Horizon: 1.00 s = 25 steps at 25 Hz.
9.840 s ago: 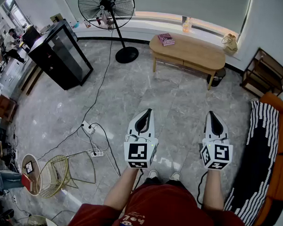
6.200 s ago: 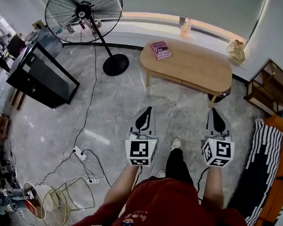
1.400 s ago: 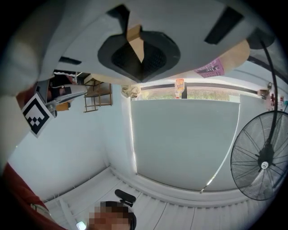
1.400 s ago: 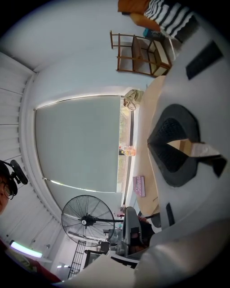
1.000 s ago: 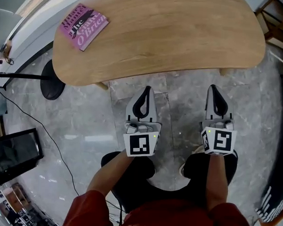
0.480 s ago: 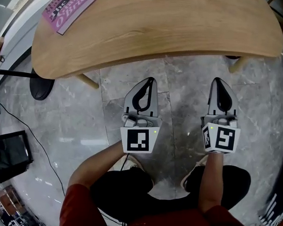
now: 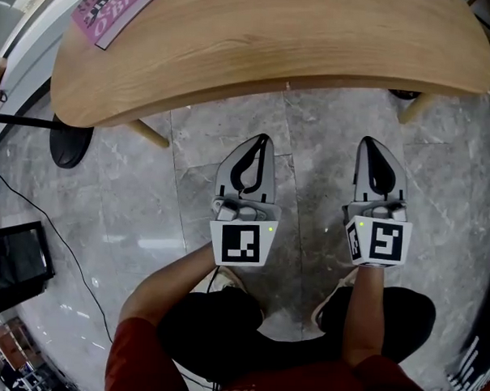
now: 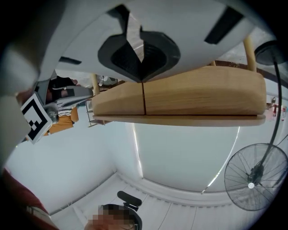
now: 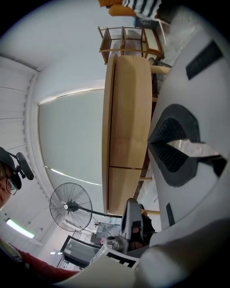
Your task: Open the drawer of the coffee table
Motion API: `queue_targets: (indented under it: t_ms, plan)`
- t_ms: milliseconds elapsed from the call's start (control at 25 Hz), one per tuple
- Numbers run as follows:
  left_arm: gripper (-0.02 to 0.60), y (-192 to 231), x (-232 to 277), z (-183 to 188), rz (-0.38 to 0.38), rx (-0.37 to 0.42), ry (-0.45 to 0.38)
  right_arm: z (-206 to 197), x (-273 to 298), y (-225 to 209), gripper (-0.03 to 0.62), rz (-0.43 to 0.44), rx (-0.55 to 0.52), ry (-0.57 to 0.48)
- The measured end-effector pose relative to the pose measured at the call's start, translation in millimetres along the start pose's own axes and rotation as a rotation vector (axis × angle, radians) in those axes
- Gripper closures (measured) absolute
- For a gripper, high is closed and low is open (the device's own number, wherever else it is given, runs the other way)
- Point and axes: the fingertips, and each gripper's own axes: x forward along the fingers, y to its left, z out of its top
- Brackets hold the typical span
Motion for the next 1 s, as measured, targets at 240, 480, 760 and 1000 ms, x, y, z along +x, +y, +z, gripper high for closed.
queue_targets:
  t_ms: [240,480,760,1000]
  plan:
    - [0.575,-6.0,-0.4,0.7,-0.002,-0.03,0.002,3.9,-0.2,-0.6,0.597,0.003,0.008,-0.015]
    - [0.575,-11.6,-0.9,2.6,-0.017,-0.028,-0.011,-2.2,1.2,7.1,0.591,0.023,0.003,-0.006]
    - [0.575,-12.2,-0.4,3.6,-0.017,-0.036,-0.009,-2.8,7.4,5.3,0.528,0.036,0.091,-0.01]
    - [0.575,-11.0,1.0,3.8,-0.015,-0.04,-0.015,-3.6,16.4,6.6,0.471,0.055,0.148,-0.009]
